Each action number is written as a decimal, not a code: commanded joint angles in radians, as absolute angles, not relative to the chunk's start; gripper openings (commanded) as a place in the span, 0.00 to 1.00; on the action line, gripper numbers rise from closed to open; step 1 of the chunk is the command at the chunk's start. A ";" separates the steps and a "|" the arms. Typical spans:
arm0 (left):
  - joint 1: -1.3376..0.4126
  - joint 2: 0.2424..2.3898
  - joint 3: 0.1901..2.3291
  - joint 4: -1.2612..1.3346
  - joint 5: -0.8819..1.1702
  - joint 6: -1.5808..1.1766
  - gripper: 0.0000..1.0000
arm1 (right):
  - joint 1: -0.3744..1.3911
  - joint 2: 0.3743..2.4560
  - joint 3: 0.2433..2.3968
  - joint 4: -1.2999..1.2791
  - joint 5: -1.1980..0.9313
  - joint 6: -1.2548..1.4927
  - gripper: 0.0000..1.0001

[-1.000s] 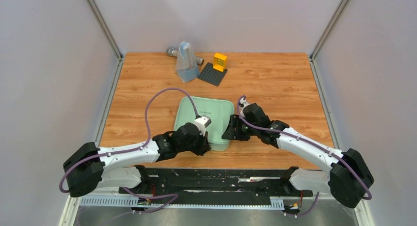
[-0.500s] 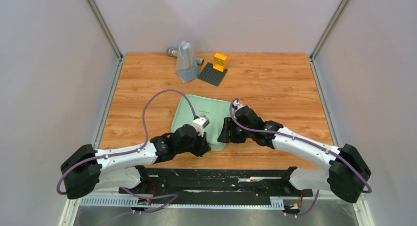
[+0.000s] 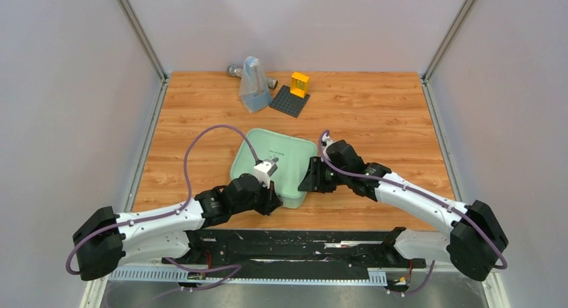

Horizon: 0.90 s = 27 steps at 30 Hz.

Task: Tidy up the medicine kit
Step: Zip the medicine box at the center of the board.

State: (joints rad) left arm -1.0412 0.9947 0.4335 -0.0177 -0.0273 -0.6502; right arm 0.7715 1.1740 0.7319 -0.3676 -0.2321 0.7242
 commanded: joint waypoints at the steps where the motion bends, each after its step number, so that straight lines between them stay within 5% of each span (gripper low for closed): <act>1: -1.050 1.011 0.467 0.098 -0.022 -0.662 0.00 | 0.774 1.245 0.748 -0.203 -0.360 0.762 0.39; 20: -1.091 1.118 0.544 0.296 0.108 -0.584 0.00 | 0.839 1.307 0.743 -0.138 -0.423 0.745 0.30; 27: -1.091 1.041 0.484 0.215 0.054 -0.608 0.00 | 0.801 1.209 0.749 -0.269 -0.291 0.683 0.45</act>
